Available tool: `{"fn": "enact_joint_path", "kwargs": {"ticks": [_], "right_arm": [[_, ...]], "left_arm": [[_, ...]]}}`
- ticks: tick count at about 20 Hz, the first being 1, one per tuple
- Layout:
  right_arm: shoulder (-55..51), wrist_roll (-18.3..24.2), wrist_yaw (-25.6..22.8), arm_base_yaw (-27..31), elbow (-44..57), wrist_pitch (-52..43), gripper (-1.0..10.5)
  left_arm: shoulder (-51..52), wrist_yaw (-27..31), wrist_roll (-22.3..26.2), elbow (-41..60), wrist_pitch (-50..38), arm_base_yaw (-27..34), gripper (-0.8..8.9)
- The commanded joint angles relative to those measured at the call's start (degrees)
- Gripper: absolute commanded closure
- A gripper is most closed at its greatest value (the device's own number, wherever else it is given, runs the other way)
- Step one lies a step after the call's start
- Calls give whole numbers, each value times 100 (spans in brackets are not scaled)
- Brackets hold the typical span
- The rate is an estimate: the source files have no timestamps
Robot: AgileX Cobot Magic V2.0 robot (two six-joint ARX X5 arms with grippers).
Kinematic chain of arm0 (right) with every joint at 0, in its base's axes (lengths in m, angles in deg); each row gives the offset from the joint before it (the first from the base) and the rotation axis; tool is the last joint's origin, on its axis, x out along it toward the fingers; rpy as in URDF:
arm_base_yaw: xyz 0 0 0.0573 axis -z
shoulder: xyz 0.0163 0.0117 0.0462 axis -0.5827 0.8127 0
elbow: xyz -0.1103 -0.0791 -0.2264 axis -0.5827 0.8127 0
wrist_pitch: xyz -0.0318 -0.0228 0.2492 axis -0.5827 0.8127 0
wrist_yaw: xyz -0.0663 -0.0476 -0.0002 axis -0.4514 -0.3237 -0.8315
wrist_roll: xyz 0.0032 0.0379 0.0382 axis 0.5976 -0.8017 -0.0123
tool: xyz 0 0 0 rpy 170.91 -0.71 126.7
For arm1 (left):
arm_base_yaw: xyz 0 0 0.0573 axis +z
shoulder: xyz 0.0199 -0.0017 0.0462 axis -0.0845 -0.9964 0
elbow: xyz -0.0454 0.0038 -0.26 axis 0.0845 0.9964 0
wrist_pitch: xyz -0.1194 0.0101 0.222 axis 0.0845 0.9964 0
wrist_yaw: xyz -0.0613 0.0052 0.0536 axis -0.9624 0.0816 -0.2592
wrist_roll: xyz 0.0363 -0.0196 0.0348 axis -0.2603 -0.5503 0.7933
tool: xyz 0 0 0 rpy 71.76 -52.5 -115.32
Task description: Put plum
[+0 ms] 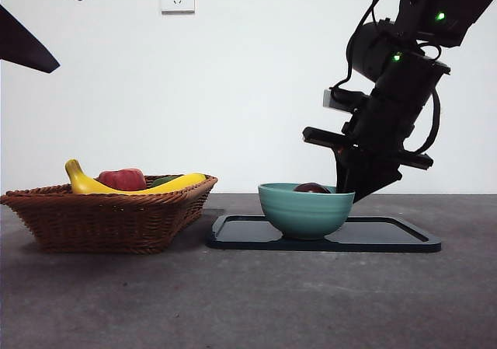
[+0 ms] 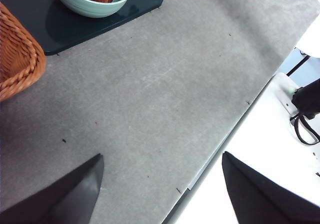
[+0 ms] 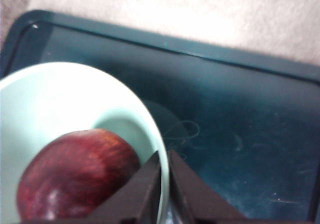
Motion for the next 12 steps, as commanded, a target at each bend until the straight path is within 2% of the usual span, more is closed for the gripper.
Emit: {"fn": "enact_joint_path", "kwargs": {"ticks": [1, 2, 5, 12], "right_arm": [[181, 17, 4, -20, -118, 31, 935], [181, 7, 4, -20, -118, 24, 924], [164, -63, 2, -20, -120, 24, 762], [-656, -37, -146, 13, -131, 109, 746]], "left_arm": [[-20, -31, 42, -48, -37, -20, 439], [-20, -31, 31, -48, -35, -20, 439], [-20, -31, 24, -48, -33, -20, 439], [-20, -31, 24, -48, -37, -20, 439]]}}
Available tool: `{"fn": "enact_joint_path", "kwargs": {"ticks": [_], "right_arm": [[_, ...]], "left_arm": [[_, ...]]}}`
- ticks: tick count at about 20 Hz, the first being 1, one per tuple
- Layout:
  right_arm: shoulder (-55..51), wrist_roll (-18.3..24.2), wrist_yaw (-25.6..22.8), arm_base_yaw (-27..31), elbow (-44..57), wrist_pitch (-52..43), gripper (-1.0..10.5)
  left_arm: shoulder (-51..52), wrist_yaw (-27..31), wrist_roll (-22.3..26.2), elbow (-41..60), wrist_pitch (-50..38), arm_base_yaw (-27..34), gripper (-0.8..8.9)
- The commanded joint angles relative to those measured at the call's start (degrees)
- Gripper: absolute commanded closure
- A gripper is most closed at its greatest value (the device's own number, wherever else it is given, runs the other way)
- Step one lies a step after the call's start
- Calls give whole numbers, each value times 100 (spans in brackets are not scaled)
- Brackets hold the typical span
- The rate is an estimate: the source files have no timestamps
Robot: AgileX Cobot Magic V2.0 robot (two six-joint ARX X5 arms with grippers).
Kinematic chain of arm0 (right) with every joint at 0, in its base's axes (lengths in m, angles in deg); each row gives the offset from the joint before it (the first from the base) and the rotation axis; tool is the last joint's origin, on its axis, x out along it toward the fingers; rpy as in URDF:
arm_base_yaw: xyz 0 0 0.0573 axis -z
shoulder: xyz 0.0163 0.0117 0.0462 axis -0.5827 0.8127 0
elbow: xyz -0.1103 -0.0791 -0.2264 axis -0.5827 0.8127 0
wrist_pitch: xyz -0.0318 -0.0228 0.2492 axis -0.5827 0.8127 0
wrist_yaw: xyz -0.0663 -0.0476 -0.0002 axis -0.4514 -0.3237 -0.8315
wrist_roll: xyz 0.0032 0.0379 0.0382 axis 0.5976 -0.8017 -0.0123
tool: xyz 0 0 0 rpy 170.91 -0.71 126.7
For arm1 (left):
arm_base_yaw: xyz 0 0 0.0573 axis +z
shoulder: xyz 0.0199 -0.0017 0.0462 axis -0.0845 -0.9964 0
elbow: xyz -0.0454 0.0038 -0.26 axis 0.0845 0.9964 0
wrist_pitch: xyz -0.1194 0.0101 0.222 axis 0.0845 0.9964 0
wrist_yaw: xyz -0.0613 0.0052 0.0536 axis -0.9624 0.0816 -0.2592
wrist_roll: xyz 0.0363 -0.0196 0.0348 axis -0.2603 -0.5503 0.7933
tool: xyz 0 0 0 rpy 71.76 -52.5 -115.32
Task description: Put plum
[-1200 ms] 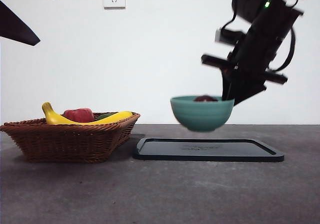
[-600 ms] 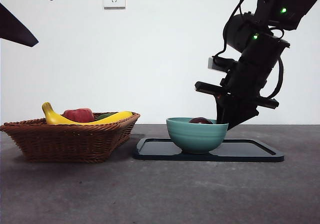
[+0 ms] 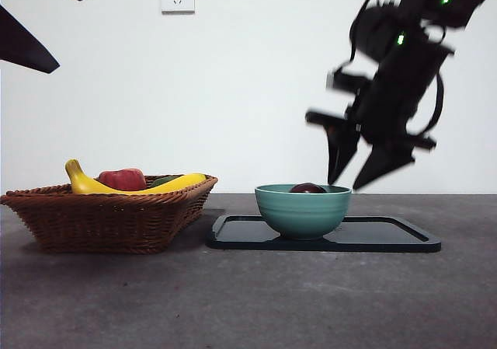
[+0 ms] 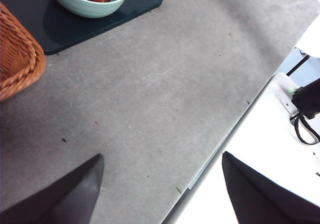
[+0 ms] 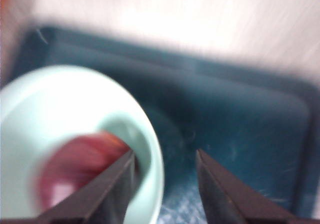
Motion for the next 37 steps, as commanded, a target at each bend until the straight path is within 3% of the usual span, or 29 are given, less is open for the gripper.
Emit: {"fn": "enact_joint_path", "kwargs": {"ticks": [1, 12, 19, 24, 29, 37], "right_arm": [[-426, 15, -22, 9, -116, 105, 746], [-3289, 466, 192, -155, 44, 2452, 746], [-4870, 459, 229, -656, 1119, 2586, 746], [-5654, 302, 754, -1001, 2072, 2581, 746], [-6039, 308, 968, -1161, 2601, 2518, 746], [-6046, 304, 1047, -1161, 2601, 2444, 746]], "left_arm": [[-20, -31, 26, -48, -44, -22, 439], [-20, -31, 22, -48, -46, -22, 439], [-20, -31, 4, -48, -46, -22, 439], [-20, -31, 4, -48, -46, -22, 439], [-20, -31, 2, -48, -48, -22, 439], [-20, -31, -17, -48, -46, -22, 439]]}}
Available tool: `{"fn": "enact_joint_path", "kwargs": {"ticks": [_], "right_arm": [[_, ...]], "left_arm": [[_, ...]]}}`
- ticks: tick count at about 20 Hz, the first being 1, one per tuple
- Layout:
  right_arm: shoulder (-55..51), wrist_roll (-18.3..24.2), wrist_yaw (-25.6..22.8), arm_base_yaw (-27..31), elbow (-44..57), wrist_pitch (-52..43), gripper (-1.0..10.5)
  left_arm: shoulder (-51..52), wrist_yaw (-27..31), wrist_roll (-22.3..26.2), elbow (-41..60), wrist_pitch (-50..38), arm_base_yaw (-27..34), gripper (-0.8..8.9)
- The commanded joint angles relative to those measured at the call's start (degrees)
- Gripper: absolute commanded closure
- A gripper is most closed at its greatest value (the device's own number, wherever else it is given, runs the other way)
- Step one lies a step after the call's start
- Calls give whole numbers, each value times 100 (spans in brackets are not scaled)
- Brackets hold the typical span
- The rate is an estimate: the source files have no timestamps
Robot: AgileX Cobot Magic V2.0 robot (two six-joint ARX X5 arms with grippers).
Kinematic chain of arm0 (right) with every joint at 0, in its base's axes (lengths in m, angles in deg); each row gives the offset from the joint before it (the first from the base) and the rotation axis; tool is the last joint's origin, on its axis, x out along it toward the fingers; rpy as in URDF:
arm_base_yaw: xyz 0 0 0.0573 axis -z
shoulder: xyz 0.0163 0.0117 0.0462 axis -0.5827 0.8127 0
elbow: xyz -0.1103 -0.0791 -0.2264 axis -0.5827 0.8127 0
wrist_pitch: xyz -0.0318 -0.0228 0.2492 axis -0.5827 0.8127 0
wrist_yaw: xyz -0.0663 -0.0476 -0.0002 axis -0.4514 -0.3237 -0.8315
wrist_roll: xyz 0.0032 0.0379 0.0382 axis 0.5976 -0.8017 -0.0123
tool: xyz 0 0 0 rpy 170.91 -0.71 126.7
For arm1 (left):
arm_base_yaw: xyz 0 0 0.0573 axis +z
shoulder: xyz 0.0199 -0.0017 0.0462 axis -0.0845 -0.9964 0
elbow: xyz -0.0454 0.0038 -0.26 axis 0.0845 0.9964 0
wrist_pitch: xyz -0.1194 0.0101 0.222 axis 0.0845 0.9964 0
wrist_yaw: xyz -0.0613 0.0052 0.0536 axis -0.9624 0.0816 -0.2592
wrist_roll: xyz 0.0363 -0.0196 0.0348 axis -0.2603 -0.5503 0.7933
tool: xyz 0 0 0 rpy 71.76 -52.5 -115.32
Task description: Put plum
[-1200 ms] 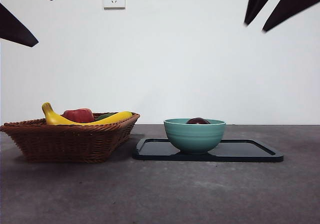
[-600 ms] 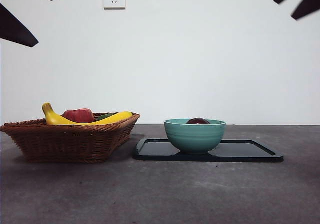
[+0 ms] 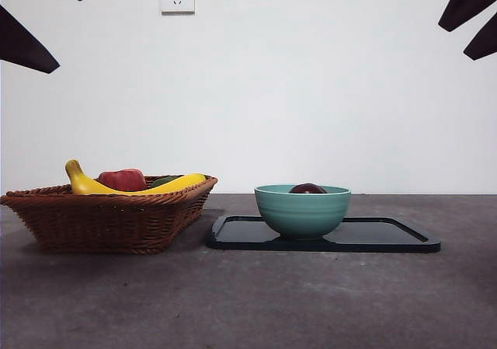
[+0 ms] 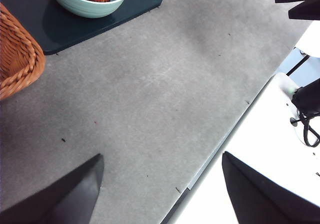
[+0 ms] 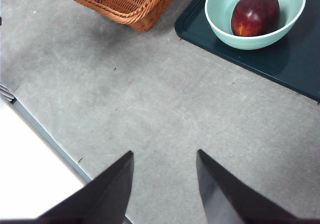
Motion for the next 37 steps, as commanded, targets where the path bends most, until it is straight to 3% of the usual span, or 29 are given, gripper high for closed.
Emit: {"fn": "enact_joint_path", "kwargs": {"ticks": [1, 7, 13, 21, 28, 37], "right_arm": [[24, -61, 15, -39, -28, -59, 746], [24, -74, 15, -39, -28, -55, 746], [22, -79, 22, -39, -28, -57, 746], [22, -96, 20, -39, -28, -55, 746], [22, -103, 20, -39, -28, -48, 746], [22, -101, 13, -39, -28, -39, 746]], "left_arm": [[-20, -31, -15, -48, -46, -22, 439], [-20, -31, -356, -50, -195, -22, 439], [-306, 175, -885, -278, -1012, -24, 439], [-2474, 1008, -868, -2317, -1027, -258, 439], [-4819, 1338, -782, -4343, -981, -592, 440], [-6666, 1825, -597, -5460, -1021, -815, 440]]}}
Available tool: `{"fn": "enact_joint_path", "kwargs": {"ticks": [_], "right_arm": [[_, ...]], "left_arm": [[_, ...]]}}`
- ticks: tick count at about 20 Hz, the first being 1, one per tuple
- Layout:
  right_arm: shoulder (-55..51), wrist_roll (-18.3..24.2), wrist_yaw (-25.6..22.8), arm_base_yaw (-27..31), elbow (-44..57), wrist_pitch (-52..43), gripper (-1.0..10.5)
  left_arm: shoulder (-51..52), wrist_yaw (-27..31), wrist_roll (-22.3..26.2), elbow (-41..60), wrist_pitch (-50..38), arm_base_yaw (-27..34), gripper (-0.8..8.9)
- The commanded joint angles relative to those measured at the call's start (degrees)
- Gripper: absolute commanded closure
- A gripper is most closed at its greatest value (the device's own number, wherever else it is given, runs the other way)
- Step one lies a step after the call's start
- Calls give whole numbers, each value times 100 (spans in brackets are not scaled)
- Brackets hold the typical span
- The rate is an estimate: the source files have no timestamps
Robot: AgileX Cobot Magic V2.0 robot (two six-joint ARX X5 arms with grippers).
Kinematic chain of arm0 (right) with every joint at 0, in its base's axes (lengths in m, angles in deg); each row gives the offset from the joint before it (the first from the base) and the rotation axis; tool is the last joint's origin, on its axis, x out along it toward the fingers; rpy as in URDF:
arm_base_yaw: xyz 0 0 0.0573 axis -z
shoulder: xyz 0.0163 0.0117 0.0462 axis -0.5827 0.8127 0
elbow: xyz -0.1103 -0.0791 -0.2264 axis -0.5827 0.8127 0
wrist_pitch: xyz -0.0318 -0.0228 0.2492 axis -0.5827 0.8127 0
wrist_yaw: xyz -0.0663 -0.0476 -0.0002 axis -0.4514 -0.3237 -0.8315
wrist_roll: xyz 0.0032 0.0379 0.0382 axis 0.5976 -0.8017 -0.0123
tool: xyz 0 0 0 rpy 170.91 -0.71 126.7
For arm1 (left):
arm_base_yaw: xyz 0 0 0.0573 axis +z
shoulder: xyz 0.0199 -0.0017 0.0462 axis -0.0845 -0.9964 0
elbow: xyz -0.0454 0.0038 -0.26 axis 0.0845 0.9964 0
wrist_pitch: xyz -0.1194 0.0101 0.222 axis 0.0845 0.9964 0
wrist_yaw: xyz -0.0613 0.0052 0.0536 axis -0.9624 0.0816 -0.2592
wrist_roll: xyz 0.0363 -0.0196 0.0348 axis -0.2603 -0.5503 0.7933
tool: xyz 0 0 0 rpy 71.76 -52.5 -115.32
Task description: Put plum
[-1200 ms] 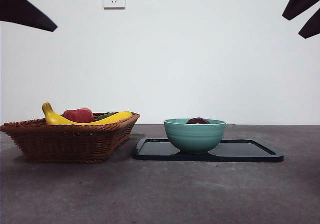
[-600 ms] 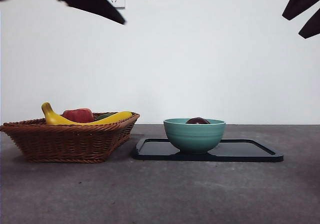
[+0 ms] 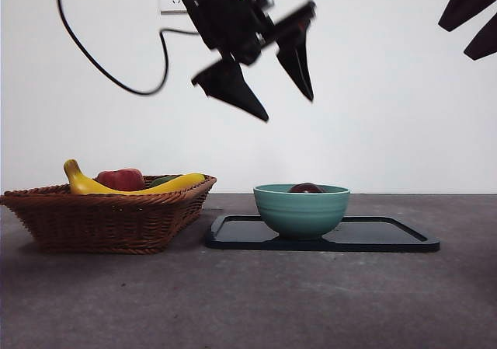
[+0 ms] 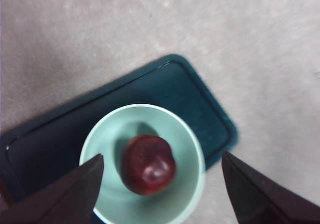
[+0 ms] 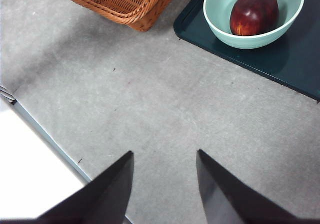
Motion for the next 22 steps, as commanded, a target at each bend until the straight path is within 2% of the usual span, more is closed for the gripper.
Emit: {"fn": "enact_joint_path", "kwargs": {"ticks": [1, 6, 8, 13, 22], "right_arm": [[22, -57, 9, -39, -28, -44, 746], [22, -55, 4, -39, -28, 35, 746], [22, -55, 4, -39, -28, 111, 746], [22, -55, 7, -39, -28, 184, 746], [22, -52, 13, -39, -28, 208, 746]], "left_arm": [[-396, 138, 166, -219, -31, -107, 440], [-876, 216, 208, -249, -179, -245, 440], [-1003, 461, 262, -249, -260, -317, 439], [-1121, 645, 330, -249, -326, -374, 439], [-1478, 660, 330, -249, -321, -444, 439]]}}
